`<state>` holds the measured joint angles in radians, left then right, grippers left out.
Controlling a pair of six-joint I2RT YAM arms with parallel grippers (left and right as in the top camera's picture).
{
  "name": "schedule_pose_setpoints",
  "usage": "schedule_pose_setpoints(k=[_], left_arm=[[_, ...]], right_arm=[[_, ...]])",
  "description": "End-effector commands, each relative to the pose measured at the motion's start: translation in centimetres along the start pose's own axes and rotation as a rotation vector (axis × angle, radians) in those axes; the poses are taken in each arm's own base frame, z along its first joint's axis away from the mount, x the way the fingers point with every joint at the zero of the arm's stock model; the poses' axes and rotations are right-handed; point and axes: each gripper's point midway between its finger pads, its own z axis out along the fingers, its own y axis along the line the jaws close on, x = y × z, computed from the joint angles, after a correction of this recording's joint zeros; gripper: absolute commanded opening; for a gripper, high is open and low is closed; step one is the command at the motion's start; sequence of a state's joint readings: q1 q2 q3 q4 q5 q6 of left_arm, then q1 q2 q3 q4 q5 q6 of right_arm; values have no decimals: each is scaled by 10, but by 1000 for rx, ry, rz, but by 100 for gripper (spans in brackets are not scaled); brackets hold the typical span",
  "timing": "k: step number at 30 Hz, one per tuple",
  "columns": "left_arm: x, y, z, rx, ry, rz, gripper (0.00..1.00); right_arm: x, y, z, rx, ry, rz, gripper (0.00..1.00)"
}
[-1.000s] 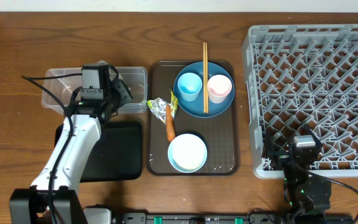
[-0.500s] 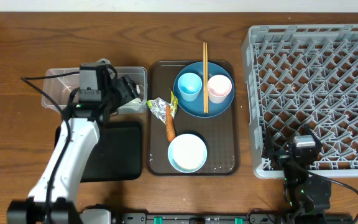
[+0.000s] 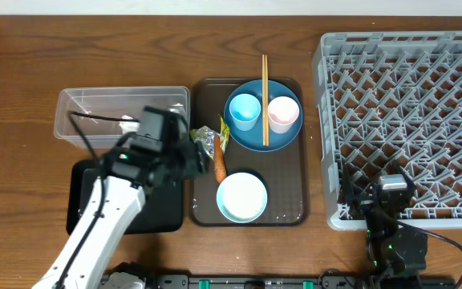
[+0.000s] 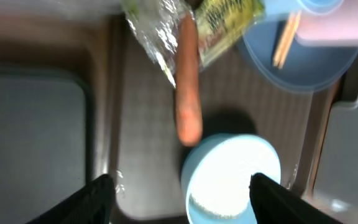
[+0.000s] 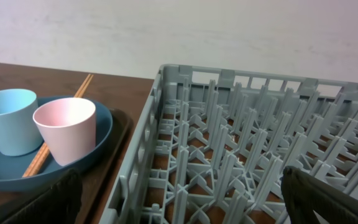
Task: Sort waste into correct bins and load items into the dishwasher rack
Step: 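Lower the left gripper over the carrot on the tray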
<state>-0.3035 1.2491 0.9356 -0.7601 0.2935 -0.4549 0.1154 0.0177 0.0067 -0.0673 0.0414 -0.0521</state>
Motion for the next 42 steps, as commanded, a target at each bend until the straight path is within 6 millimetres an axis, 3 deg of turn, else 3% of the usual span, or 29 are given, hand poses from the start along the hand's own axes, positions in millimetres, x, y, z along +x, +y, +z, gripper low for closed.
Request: schedule_pose_setpoints(k=[1, 7, 22, 36, 42], left_arm=[[13, -18, 0, 23, 36, 69, 71], [27, -29, 3, -9, 41, 120, 71], [32, -36, 11, -87, -5, 211, 71], [33, -27, 41, -150, 56, 194, 71], [20, -37, 55, -120, 18, 198, 71]], right_arm=[[1, -3, 0, 13, 4, -5, 99], [1, -3, 0, 13, 4, -5, 99], [1, -3, 0, 13, 4, -5, 99], [1, -3, 0, 12, 4, -5, 99], [1, -3, 0, 13, 4, -5, 99]])
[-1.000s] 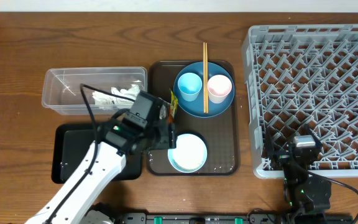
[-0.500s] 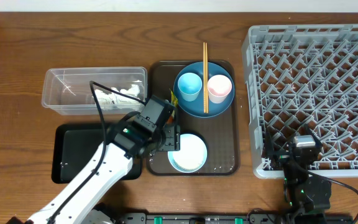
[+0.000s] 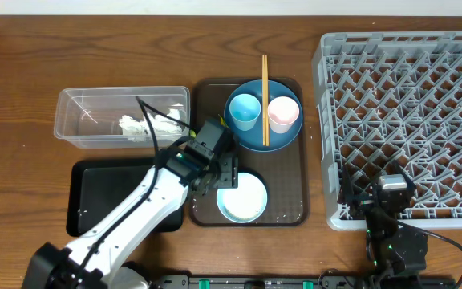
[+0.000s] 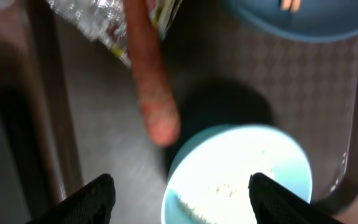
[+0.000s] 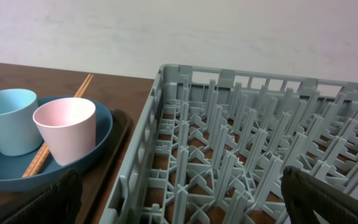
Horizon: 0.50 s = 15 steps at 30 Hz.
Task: Sort waste into correct bins and load items into the dishwasher rack
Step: 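Lower the left gripper over the carrot on the tray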
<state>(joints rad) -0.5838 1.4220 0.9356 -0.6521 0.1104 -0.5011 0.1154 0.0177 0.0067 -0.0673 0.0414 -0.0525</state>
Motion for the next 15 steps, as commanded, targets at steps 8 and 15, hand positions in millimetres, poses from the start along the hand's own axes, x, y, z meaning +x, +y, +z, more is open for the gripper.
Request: schedule_pose_setpoints(k=[8, 15], left_arm=[[-29, 18, -1, -133, -130, 19, 71], [-33, 26, -3, -178, -158, 21, 71]], right_arm=[[1, -3, 0, 13, 4, -5, 99], [1, -3, 0, 13, 4, -5, 99]])
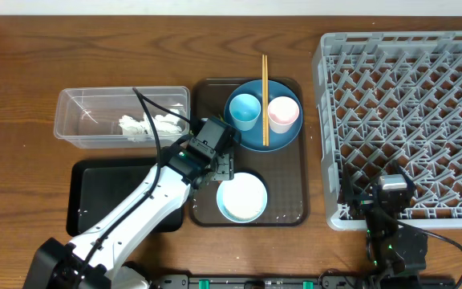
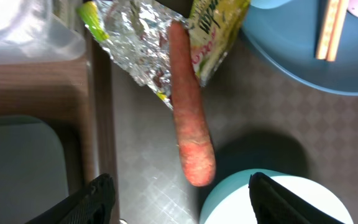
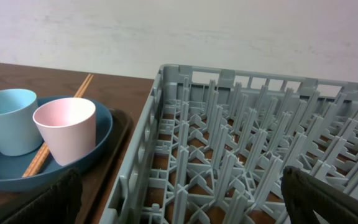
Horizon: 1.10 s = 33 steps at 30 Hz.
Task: Sort waste into correct bins and load items into the dishwasher rack
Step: 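Lower the left gripper over the carrot on the tray, then close the left gripper on the orange carrot and lift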
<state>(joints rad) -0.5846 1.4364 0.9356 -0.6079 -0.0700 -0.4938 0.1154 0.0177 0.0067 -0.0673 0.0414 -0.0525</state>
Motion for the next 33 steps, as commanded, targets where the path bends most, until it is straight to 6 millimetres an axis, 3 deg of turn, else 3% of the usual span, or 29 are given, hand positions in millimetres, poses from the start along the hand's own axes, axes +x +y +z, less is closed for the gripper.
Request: schedule_pose_setpoints(k=[1, 33], left_arm=[[-10, 5, -2, -41, -37, 13, 71], [7, 3, 1, -18, 34, 6, 71]], right_arm=[[1, -3, 0, 12, 4, -5, 99], [1, -3, 0, 13, 4, -5, 99]])
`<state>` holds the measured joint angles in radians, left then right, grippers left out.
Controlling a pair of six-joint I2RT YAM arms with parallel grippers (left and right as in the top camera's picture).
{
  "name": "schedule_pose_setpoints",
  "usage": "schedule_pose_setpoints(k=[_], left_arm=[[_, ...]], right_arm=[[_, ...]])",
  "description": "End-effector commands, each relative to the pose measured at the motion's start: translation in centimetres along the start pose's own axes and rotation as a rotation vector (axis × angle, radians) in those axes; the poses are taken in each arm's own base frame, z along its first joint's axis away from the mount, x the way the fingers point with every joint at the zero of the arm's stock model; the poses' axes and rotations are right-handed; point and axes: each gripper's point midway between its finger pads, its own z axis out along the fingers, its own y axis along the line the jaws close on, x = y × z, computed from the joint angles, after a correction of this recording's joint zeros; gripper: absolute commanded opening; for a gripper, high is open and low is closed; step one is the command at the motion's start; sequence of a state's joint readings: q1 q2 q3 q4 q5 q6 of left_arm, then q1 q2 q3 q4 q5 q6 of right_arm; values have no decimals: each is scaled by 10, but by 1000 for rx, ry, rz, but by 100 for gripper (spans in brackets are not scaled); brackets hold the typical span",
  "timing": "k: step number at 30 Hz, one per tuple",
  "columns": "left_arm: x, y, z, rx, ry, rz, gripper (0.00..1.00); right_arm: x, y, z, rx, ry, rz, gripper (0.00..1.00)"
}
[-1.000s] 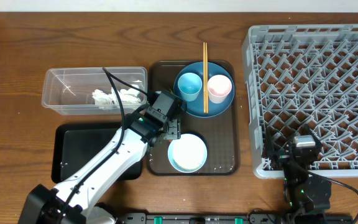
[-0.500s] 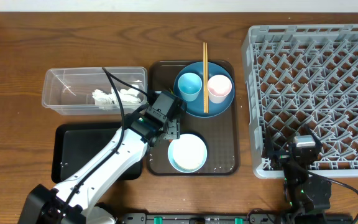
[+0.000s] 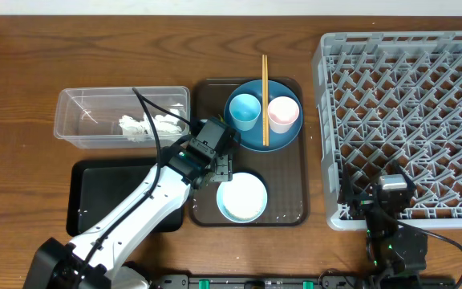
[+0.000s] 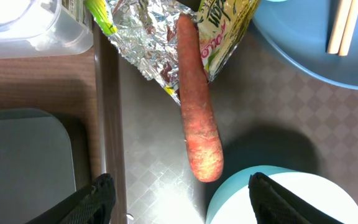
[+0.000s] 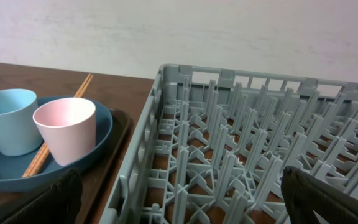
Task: Sort waste into correct bins and load items into the dishwasher rack
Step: 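Close the left gripper on the orange carrot and lift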
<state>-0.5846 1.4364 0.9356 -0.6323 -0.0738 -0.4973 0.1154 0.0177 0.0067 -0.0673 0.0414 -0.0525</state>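
An orange carrot (image 4: 199,112) lies on the brown tray (image 3: 287,201), its upper end on crumpled foil (image 4: 145,43) and a green snack wrapper (image 4: 225,31). My left gripper (image 4: 180,191) hangs open just above the tray, below the carrot's tip, beside the light blue bowl (image 3: 241,197). In the overhead view the left gripper (image 3: 219,166) hides the carrot. A blue plate (image 3: 251,138) carries a blue cup (image 3: 245,111), a pink cup (image 3: 283,114) and chopsticks (image 3: 265,76). My right gripper (image 5: 180,186) rests open at the grey rack (image 3: 407,112).
A clear bin (image 3: 79,104) holding white crumpled paper (image 3: 147,124) stands left of the tray. A black bin (image 3: 103,197) sits below it, under my left arm. The rack fills the table's right side.
The left wrist view has shifted slightly: the carrot now sits a little further right and looks sharper. The overhead view shows hardly any change. The right arm has not moved.
My left gripper was open at the tray's left edge, with the carrot and wrappers showing beside it. Then it was over the tray between carrot and bowl. Since then it has stayed open just below the carrot's tip. The right gripper stayed at the rack throughout.
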Motion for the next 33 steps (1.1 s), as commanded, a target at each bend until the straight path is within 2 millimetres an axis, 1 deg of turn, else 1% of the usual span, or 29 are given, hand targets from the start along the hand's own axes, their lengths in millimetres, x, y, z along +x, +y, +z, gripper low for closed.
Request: schedule_pose_setpoints(k=[1, 21, 33], left_arm=[[3, 0, 1, -4, 18, 7, 71], [3, 1, 1, -8, 14, 11, 71], [0, 4, 1, -29, 1, 11, 71]], right_arm=[[1, -3, 0, 12, 4, -5, 99], [1, -3, 0, 13, 4, -5, 99], [1, -3, 0, 13, 4, -5, 99]])
